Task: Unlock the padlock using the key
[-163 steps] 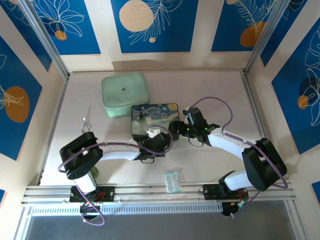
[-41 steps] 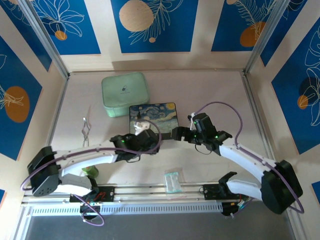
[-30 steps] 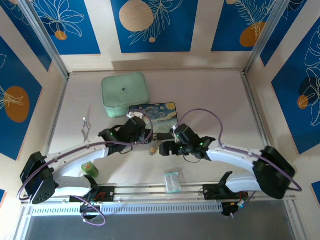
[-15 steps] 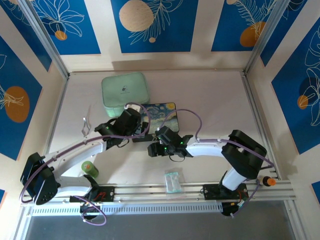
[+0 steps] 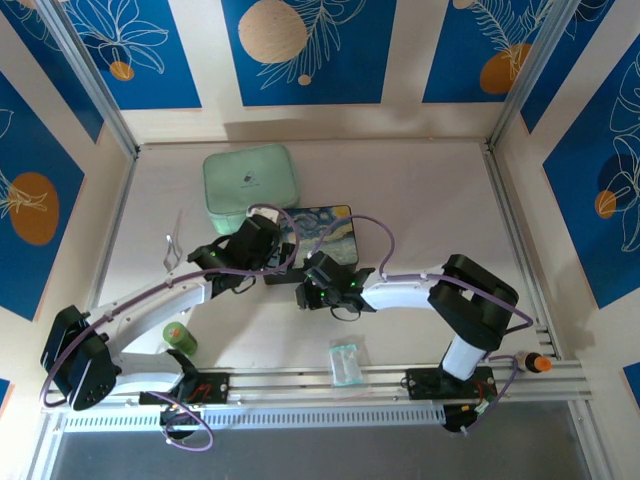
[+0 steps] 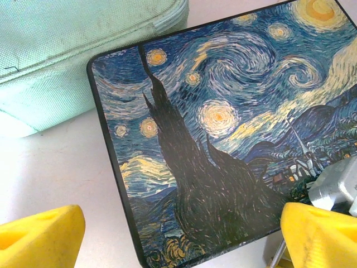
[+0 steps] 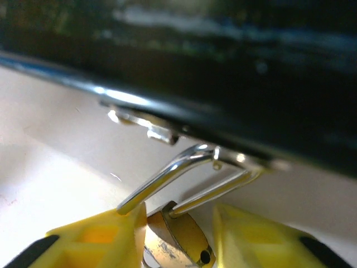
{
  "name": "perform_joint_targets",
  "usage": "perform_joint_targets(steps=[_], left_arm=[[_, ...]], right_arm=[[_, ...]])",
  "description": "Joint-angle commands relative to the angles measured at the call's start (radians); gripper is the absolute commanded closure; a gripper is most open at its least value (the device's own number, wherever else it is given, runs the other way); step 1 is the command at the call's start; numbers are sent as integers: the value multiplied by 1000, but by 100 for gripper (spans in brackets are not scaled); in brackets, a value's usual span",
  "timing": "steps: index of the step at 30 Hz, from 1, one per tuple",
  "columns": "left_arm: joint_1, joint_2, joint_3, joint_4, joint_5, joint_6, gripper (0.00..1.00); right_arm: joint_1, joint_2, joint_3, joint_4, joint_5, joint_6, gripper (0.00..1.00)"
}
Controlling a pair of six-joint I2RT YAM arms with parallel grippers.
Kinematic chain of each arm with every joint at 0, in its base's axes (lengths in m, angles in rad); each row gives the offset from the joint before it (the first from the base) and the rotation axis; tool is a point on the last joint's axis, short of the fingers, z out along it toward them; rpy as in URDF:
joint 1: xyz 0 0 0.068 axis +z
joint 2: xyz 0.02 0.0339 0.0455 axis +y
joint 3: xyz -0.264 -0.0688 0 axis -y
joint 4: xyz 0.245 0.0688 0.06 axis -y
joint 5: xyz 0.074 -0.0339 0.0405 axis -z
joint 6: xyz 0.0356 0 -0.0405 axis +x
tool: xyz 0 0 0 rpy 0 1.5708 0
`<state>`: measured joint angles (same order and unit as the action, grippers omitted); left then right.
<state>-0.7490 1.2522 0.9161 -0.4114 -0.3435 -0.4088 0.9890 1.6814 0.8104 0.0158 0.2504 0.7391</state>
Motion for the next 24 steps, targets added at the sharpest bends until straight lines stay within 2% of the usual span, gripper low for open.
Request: perform_joint_targets(steps=[1,6,10,14,18,24], left_arm=[[13,8,19,-25,0,29,10],[15,41,61,-32,7,136,5],[20,84,115,-36,6,254,7],[21,104,124,14,78,457,9],[20,143,135,3,199,661,12],[21,197,147,-28,233,831,11]], right_arm=[[22,32,-27,-45,-28,30,68],[22,31,-68,-19,-38,56,81],[8,-3,-108,42,-59,81,83],[-6,-15,-130,84,-83,98,85],[-20,-22,-141,95,-93,101,87],[-49,-41,-183,151,-130,128,88]])
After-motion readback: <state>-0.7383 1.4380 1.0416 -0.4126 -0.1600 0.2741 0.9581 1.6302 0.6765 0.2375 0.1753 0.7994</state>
